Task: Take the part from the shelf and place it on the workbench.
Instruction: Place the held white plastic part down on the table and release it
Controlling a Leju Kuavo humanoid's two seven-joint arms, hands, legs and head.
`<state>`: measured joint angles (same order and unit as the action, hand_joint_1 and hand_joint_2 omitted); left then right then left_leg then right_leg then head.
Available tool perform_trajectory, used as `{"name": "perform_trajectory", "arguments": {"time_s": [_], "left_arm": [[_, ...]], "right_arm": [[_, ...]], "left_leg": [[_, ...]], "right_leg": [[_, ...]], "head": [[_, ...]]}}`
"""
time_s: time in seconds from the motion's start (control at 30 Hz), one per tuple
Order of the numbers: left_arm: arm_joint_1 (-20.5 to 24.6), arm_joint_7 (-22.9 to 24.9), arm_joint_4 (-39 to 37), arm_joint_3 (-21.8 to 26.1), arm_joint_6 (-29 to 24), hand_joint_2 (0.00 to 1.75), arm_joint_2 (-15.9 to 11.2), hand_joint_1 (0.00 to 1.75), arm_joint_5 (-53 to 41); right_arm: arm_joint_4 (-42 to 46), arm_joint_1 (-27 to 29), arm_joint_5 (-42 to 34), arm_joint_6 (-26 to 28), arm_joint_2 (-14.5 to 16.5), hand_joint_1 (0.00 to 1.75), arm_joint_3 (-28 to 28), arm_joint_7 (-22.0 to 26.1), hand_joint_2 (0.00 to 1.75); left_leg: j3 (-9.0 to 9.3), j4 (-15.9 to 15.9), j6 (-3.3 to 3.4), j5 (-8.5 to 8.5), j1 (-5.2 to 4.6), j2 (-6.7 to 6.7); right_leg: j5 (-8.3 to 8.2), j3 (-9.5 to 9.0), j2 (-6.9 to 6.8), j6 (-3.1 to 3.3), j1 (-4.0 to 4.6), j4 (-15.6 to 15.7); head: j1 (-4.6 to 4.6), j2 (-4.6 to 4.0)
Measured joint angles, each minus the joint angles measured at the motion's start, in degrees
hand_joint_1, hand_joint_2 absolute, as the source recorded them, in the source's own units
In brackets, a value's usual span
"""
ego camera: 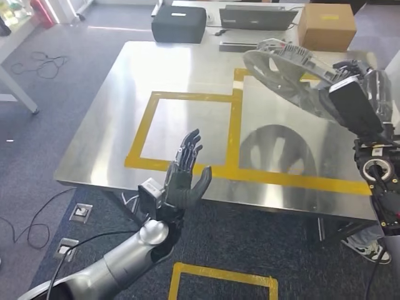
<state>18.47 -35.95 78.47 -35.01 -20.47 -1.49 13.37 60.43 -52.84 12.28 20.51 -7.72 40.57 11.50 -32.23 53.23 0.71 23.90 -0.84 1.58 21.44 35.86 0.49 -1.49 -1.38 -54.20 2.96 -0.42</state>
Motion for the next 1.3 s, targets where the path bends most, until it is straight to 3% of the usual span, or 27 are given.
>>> {"name": "perform_trajectory", "arguments": {"time_s": [0.07, 0.1, 0.2, 0.23, 0.27, 0.3, 0.4, 0.43, 0.47, 0.57, 0.6, 0.7, 0.73, 0.77, 0.8, 0.87, 0.93, 0.97, 1.03, 1.1, 1.3], "left_arm": [[0.3, -0.1, 0.0, 0.0, 0.0, 1.75, 0.1, 0.0, 0.0], [0.4, -0.2, 0.0, 0.0, 0.1, 1.75, 0.1, 0.0, 0.0], [0.5, -0.2, -0.2, 0.0, 0.4, 1.75, 0.0, 0.0, 0.1], [0.4, -0.2, -0.3, 0.0, 0.5, 1.75, 0.0, 0.0, 0.1], [0.4, -0.2, -0.4, 0.0, 0.5, 1.75, 0.0, 0.0, 0.1], [0.4, -0.2, -0.5, 0.0, 0.6, 1.75, 0.0, 0.0, 0.1], [0.6, -0.4, -0.6, 0.0, 0.6, 1.75, 0.0, 0.0, 0.3], [0.7, -0.5, -0.7, 0.0, 0.6, 1.75, 0.0, 0.0, 0.4], [0.8, -0.6, -0.8, 0.0, 0.6, 1.75, 0.0, 0.0, 0.4], [1.1, -0.7, -0.9, 0.0, 0.5, 1.75, 0.2, 0.0, 0.3], [1.2, -0.8, -0.9, 0.0, 0.5, 1.75, 0.3, 0.0, 0.2], [1.1, -0.8, -1.2, 0.0, 0.3, 1.75, 0.4, 0.0, 0.0], [1.0, -0.8, -1.3, 0.0, 0.2, 1.75, 0.4, 0.0, 0.0], [0.8, -0.8, -1.5, 0.0, 0.1, 1.75, 0.4, 0.0, 0.0], [0.8, -0.8, -1.6, 0.0, 0.0, 1.75, 0.4, 0.0, 0.0], [0.8, -0.8, -1.7, 0.0, -0.3, 1.75, 0.4, 0.0, -0.1], [0.8, -0.8, -1.7, 0.0, -0.8, 1.75, 0.3, 0.0, -0.1], [0.7, -0.8, -1.7, 0.0, -1.0, 1.75, 0.3, 0.0, 0.0], [0.7, -0.8, -1.7, 0.0, -1.2, 1.75, 0.1, 0.0, 0.0], [0.6, -0.8, -1.7, 0.0, -1.3, 1.75, 0.0, 0.0, 0.0], [0.6, -0.8, -1.7, 0.0, -1.6, 1.75, -0.2, 0.0, 0.0]], "right_arm": [[-0.3, -0.3, 0.2, -0.1, 0.5, 1.75, 0.1, 0.0, 1.75], [-0.5, -0.5, 0.3, -0.1, 0.6, 1.75, 0.2, 0.1, 1.75], [-1.5, -0.3, 0.5, -0.3, 1.2, 1.75, 0.6, 0.3, 1.75], [-1.8, -0.1, 0.5, -0.3, 1.4, 1.75, 0.8, 0.3, 1.75], [-2.2, 0.1, 0.5, -0.3, 1.5, 1.75, 0.9, 0.2, 1.75], [-2.5, 0.3, 0.5, -0.4, 1.5, 1.75, 1.1, 0.2, 1.75], [-3.5, 0.6, 0.5, -0.3, 1.9, 1.75, 1.5, 0.1, 1.75], [-3.8, 0.5, 0.5, -0.1, 2.0, 1.75, 1.7, 0.2, 1.75], [-4.1, 0.5, 0.5, 0.1, 2.2, 1.75, 1.8, 0.3, 1.75], [-5.0, -0.2, 0.3, 0.9, 2.4, 1.75, 2.0, 0.7, 1.75], [-5.3, -0.5, 0.1, 1.2, 2.5, 1.75, 2.0, 0.9, 1.75], [-6.7, -0.3, -0.3, 1.7, 2.5, 1.75, 2.2, 1.7, 1.75], [-7.1, 0.1, -0.3, 1.7, 2.5, 1.75, 2.3, 2.0, 1.75], [-7.5, 0.3, -0.3, 1.7, 2.5, 1.75, 2.4, 2.2, 1.75], [-7.8, 0.5, -0.3, 1.7, 2.5, 1.75, 2.6, 2.3, 1.75], [-8.3, 0.4, -0.3, 1.6, 2.6, 1.75, 2.9, 2.5, 1.75], [-9.0, 0.5, -0.3, 1.4, 2.7, 1.75, 3.1, 3.1, 1.75], [-9.4, 0.7, -0.4, 1.3, 2.9, 1.75, 3.3, 3.6, 1.75], [-10.1, 1.4, -0.5, 1.3, 3.4, 1.75, 3.6, 4.4, 1.75], [-10.8, 1.9, -0.6, 1.3, 3.8, 1.75, 3.9, 4.8, 1.75], [-11.5, 2.0, -0.7, 1.0, 4.0, 1.75, 4.0, 5.0, 1.75]], "left_leg": [[-0.71, 1.8, -0.73, 0.41, 0.19, -0.23], [-2.1, 4.1, -1.08, 0.52, 0.34, -0.45], [-9.86, 14.5, -2.25, 2.69, 0.94, -1.12], [-11.98, 16.2, -2.42, 3.55, 1.09, -1.22], [-13.12, 16.0, -2.37, 3.6, 1.17, -1.27], [-13.22, 13.8, -2.12, 2.33, 1.16, -1.29], [-10.09, 1.4, -0.53, -6.92, 0.5, -1.16], [-9.27, -1.0, -0.15, -9.03, 0.2, -1.09], [-8.9, -1.8, 0.11, -9.83, -0.05, -1.02], [-8.09, -1.8, 0.56, -9.04, 0.13, -1.11], [-7.62, -2.2, 0.82, -8.81, 0.32, -1.18], [-6.44, -2.5, 1.43, -7.92, 0.46, -1.26], [-6.18, -2.3, 1.43, -7.61, 0.47, -1.24], [-6.0, -2.1, 1.39, -7.29, 0.52, -1.19], [-5.9, -1.7, 1.26, -6.93, 0.62, -1.11], [-5.87, -0.5, 0.71, -6.03, 0.86, -0.84], [-6.12, 0.8, 0.0, -5.31, 0.82, -0.49], [-6.28, 1.2, -0.15, -5.0, 0.71, -0.36], [-6.41, 1.5, 0.27, -4.98, 0.65, -0.31], [-6.28, 1.3, 0.7, -5.12, 0.7, -0.37], [-6.03, 1.0, 0.52, -5.2, 0.76, -0.44]], "right_leg": [[0.19, -0.82, 0.08, 0.82, 0.06, 0.1], [0.34, -1.34, 0.16, 1.11, -0.07, 0.2], [1.46, -2.73, 0.39, 1.57, 0.0, 0.3], [1.93, -3.29, 0.45, 1.58, 0.04, 0.3], [2.43, -3.9, 0.49, 1.56, 0.07, 0.3], [2.94, -4.55, 0.51, 1.53, 0.11, 0.3], [4.51, -6.15, 0.77, 1.18, 0.23, 0.4], [4.98, -6.42, 0.89, 0.88, 0.23, 0.4], [5.38, -6.57, 1.0, 0.51, 0.13, 0.5], [6.82, -6.67, 0.81, -0.45, 0.08, 0.2], [7.93, -6.07, 0.61, -0.54, 0.21, -1.4], [12.71, -0.53, 0.28, -0.49, 0.42, -12.8], [13.3, 1.41, 0.27, -0.61, 0.4, -16.0], [12.74, 2.52, 0.24, -0.84, 0.32, -17.1], [10.97, 2.56, 0.17, -1.17, 0.18, -15.9], [6.06, 0.22, 0.0, -1.94, -0.23, -8.7], [3.83, -2.32, 0.0, -1.95, -0.34, -2.9], [3.98, -2.89, 0.07, -1.67, -0.29, -2.0], [4.14, -3.27, 0.22, -0.94, -0.08, -1.7], [4.09, -3.34, 0.33, -0.61, 0.13, -1.6], [4.07, -3.39, 0.4, -0.3, 0.25, -1.6]], "head": [[0.03, 0.0], [0.21, 0.0], [0.81, 0.0], [0.92, 0.0], [1.02, 0.0], [1.14, 0.0], [1.24, 0.0], [1.19, 0.0], [1.14, 0.0], [1.18, 0.0], [1.05, 0.0], [0.52, 0.0], [0.48, 0.0], [0.47, 0.0], [0.46, 0.0], [0.36, 0.0], [0.14, 0.0], [0.15, 0.0], [0.36, 0.0], [0.48, 0.0], [0.6, 0.0]]}}
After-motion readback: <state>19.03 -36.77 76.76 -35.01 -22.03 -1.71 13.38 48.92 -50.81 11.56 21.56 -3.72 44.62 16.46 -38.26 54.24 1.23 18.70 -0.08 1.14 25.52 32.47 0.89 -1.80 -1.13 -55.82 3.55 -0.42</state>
